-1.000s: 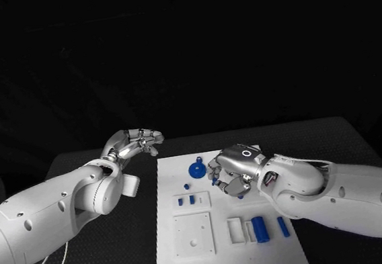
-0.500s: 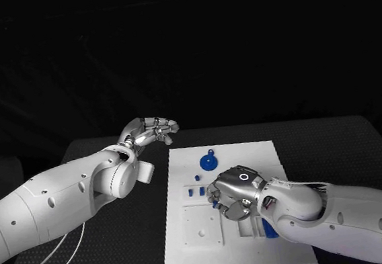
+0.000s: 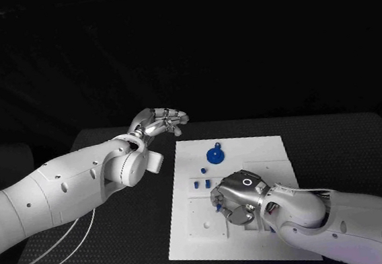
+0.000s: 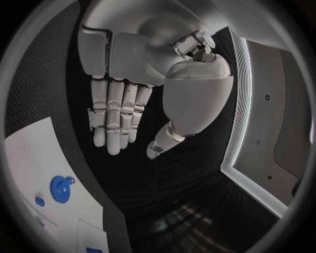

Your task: Assemble the parts on the task board

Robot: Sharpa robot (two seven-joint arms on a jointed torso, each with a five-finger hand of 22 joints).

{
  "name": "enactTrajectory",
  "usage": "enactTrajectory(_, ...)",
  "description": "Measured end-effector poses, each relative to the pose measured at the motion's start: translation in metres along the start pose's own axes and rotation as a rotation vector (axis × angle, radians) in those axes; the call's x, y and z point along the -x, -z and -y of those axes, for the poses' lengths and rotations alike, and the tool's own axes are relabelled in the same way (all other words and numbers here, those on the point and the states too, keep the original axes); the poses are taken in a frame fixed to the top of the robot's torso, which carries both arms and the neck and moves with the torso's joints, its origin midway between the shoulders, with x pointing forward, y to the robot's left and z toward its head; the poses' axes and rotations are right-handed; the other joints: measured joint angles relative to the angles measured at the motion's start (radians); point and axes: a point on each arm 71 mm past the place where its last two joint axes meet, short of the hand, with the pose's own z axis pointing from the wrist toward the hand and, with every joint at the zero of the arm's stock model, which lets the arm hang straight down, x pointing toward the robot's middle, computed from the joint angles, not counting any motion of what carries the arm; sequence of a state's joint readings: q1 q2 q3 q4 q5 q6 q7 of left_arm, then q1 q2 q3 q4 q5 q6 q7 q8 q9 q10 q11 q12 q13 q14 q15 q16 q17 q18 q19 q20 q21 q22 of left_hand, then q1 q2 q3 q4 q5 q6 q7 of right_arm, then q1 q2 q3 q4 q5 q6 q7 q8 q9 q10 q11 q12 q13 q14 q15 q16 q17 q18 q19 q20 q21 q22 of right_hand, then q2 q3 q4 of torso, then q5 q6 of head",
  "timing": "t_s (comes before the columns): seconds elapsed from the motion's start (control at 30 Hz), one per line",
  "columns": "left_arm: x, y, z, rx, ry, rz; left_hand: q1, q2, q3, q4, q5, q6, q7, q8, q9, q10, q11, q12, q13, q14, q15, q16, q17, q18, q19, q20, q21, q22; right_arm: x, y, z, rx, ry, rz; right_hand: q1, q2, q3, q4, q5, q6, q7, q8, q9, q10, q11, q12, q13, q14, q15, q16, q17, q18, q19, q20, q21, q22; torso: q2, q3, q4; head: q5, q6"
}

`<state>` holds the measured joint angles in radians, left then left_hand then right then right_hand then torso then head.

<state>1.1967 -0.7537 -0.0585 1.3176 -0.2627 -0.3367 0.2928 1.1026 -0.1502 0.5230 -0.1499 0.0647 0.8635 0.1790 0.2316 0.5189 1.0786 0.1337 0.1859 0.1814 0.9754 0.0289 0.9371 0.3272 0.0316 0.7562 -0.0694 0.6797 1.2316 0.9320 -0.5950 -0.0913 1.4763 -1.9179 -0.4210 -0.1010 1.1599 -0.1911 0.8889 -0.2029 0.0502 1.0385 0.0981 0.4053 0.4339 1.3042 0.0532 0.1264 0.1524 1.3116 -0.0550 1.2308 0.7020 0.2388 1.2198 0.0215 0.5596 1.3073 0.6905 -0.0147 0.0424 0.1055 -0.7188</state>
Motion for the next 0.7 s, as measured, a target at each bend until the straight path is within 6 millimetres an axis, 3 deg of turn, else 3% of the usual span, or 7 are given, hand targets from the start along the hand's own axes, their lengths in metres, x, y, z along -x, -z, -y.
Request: enactTrajectory(0.7, -0.0001, 0.0002, 0.0, 0.001, 0.002, 0.0, 0.0, 0.0, 0.0, 0.0, 0.0, -0.004, 0.004, 0.0, -0.001, 0.0, 0.0, 0.0, -0.001, 0.0, 0.0, -0.004, 0.002, -0.001, 0.0, 0.0, 0.0, 0.0, -0.0071, -0.0045, -0.0062, 0.008, 0.004, -0.004, 0.0, 0.0, 0.0, 0.0, 0.0, -0.001, 0.002, 0.0, 0.001, 0.0, 0.0, 0.0, 0.002, -0.002, -0.002, 0.0, -0.001, 0.0, -0.002, 0.002, 0.004, 0.0, -0.001, -0.0005, -0.0009, 0.015, -0.011)
